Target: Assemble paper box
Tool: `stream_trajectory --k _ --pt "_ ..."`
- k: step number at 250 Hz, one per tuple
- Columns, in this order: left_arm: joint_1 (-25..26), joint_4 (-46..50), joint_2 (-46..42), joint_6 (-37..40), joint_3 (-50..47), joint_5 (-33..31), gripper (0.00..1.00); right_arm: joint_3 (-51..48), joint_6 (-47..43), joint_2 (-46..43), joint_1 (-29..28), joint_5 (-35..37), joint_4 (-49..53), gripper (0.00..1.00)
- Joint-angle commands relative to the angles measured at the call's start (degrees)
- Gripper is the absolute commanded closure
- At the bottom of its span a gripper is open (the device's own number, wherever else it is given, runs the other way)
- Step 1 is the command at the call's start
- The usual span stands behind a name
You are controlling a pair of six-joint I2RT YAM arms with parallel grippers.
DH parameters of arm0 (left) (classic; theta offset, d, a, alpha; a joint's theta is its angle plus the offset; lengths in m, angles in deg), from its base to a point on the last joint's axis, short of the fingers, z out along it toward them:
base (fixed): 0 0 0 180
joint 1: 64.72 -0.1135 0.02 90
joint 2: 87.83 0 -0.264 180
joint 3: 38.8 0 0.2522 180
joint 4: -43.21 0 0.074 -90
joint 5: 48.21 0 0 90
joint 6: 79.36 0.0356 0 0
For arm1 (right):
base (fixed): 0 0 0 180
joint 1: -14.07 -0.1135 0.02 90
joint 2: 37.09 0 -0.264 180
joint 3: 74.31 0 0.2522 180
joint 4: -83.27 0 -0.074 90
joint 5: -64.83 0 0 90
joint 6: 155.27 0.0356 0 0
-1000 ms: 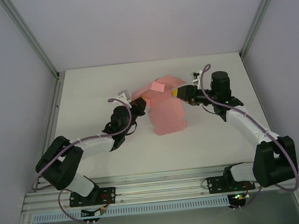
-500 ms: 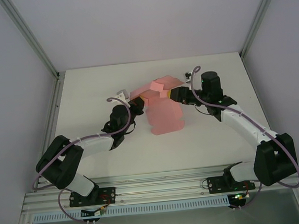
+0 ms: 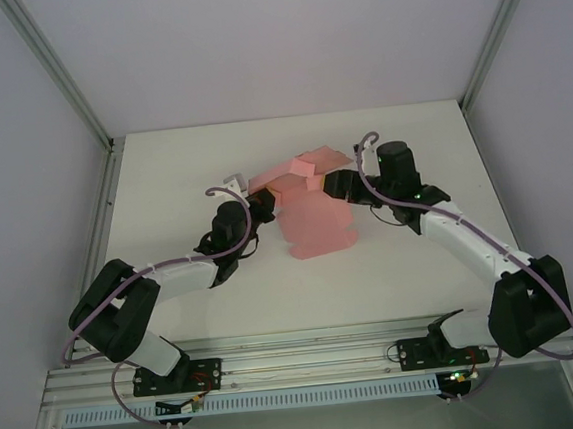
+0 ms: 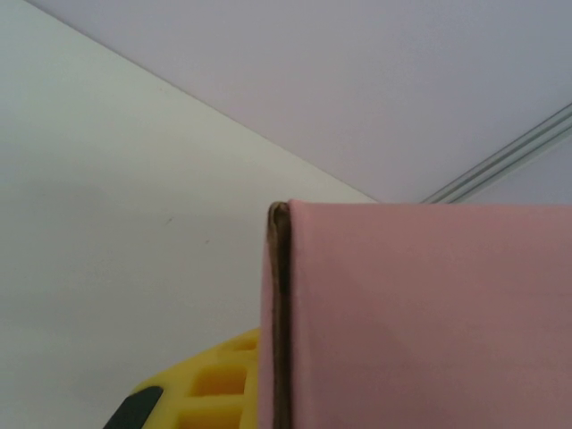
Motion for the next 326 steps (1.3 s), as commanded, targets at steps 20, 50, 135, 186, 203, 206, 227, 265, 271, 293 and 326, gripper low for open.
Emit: stream_trajectory --k 20,50,135,186,203,206,227,265,271,293,326 --pt "-0.4 -0.3 -2.1 0.1 -0.7 2.4 1.00 1.6 -4.3 -11.4 -0.2 8.4 10.5 0.35" --pt "-1.2 0.2 -1.7 0.0 -1.0 6.0 1.00 1.5 -7.3 -19.0 0.1 14.8 17.6 0.27" --pt "-1.9 3.0 -1.2 4.6 -0.7 15.3 1.00 3.0 -17.5 -28.6 7.1 19.6 23.3 0.04" --pt "-1.9 4.9 -1.7 7.4 -0.6 18.7 1.00 9.5 -23.0 -19.4 10.9 9.9 27.8 0.08" --pt "-1.9 5.4 -1.9 7.5 -0.5 18.6 1.00 10.4 -25.7 -16.5 11.3 4.3 27.6 0.10" --pt "-1.9 5.5 -1.9 7.7 -0.5 18.6 1.00 10.4 -26.6 -16.2 11.3 3.1 27.3 0.11" --pt "-1.9 5.8 -2.1 7.6 -0.4 18.1 1.00 9.8 -30.8 -14.3 11.2 -2.2 25.7 0.14" --pt "-1.9 6.7 -2.4 7.8 0.0 18.1 1.00 9.7 -38.6 -11.8 11.2 -10.1 26.8 0.21" --pt "-1.9 6.9 -2.4 7.8 0.2 18.0 1.00 9.6 -39.2 -11.5 11.2 -11.7 27.1 0.22" --pt "-1.9 6.5 -2.3 7.9 0.1 18.2 1.00 9.6 -40.1 -10.5 11.1 -15.7 27.7 0.24" --pt "-1.9 7.2 -1.9 7.5 0.7 18.1 1.00 9.3 -41.5 -9.4 10.9 -19.4 27.8 0.29"
